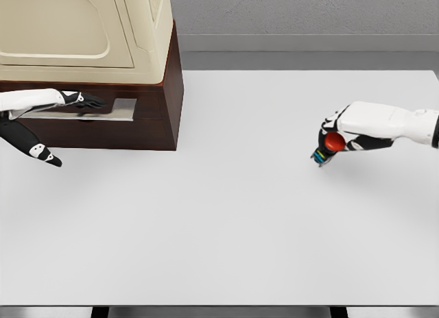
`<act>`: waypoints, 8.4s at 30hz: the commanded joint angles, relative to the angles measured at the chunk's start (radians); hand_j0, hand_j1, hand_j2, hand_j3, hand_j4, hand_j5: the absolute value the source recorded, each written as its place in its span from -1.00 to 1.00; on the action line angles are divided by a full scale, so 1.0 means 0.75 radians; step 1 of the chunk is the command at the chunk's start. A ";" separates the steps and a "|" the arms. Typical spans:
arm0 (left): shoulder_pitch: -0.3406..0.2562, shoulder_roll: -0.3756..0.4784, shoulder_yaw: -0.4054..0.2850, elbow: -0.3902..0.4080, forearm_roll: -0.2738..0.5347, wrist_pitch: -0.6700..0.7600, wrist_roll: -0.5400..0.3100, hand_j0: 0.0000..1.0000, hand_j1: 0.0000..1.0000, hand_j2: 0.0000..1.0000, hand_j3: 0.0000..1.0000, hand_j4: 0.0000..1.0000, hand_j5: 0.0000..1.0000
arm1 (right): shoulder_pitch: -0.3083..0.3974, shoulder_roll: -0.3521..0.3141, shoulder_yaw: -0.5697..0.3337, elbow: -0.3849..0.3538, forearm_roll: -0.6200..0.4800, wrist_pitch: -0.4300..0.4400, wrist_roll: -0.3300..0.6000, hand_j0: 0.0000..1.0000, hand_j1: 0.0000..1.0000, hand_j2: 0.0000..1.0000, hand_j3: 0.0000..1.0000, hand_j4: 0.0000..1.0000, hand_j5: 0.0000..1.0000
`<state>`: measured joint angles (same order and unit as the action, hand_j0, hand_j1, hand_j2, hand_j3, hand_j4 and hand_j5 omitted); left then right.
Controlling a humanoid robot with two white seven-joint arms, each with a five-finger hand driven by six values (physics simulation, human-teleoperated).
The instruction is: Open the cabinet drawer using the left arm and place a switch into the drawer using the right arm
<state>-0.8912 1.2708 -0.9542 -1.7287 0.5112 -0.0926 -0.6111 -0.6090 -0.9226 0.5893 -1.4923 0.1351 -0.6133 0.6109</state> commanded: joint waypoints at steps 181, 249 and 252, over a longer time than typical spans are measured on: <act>0.335 0.007 0.336 0.024 0.167 -0.003 0.000 1.00 1.00 1.00 1.00 1.00 1.00 | -0.867 0.582 0.589 -0.006 -0.047 0.124 0.000 -0.10 -0.10 -0.10 -0.10 -0.10 -0.10; 0.487 0.269 0.325 -0.049 0.490 -0.001 0.000 1.00 1.00 1.00 1.00 1.00 1.00 | -0.912 0.592 0.583 0.008 -0.049 0.131 0.000 -0.08 -0.08 -0.08 -0.08 -0.08 -0.08; 0.501 0.271 0.323 -0.049 0.507 -0.001 0.000 1.00 1.00 1.00 1.00 1.00 1.00 | -0.914 0.594 0.583 0.010 -0.049 0.131 0.000 -0.08 -0.08 -0.08 -0.08 -0.08 -0.08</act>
<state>-0.5123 1.4693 -0.7081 -1.7665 0.8923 -0.0940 -0.6102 -1.2947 -0.4775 1.0273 -1.4851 0.1031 -0.5182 0.6113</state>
